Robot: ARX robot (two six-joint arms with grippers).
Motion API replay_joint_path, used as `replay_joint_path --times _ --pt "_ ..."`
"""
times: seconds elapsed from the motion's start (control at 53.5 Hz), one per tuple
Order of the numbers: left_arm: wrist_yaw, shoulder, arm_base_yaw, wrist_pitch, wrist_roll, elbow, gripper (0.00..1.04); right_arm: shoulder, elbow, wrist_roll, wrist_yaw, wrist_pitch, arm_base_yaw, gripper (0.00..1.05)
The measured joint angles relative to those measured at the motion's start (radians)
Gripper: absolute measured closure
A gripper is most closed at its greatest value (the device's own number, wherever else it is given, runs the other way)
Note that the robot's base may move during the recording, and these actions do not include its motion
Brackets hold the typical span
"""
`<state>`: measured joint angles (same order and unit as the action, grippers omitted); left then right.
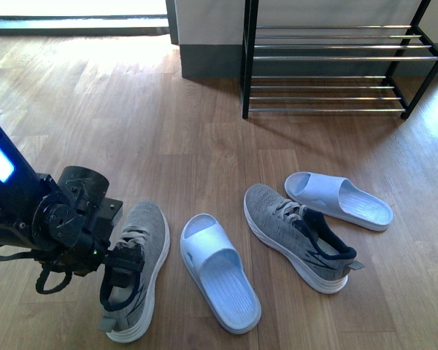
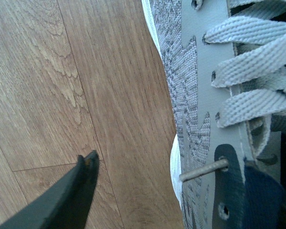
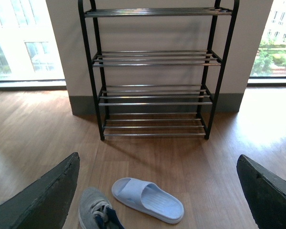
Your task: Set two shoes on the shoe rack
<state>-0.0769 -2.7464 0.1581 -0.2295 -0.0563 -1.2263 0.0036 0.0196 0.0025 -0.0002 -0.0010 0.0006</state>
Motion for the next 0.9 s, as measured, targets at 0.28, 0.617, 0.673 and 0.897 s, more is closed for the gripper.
replay_joint_path --times 0.28,0.617,0.673,0.897 --pt "-0.032 -0.005 0.067 0.009 0.02 -0.021 0.77 0.0 0.0 0.0 0.0 0.0 0.0 0.09" --pt "-0.052 -0.006 0.067 0.024 0.045 -0.031 1.03 0.0 0.0 0.0 0.0 0.0 0.0 0.09" --pt "-0.06 -0.006 0.069 0.006 0.054 -0.029 1.03 0.0 0.0 0.0 0.0 0.0 0.0 0.09" --pt "-0.098 -0.011 0.071 -0.171 0.137 0.017 1.03 0.0 0.0 0.0 0.0 0.0 0.0 0.09"
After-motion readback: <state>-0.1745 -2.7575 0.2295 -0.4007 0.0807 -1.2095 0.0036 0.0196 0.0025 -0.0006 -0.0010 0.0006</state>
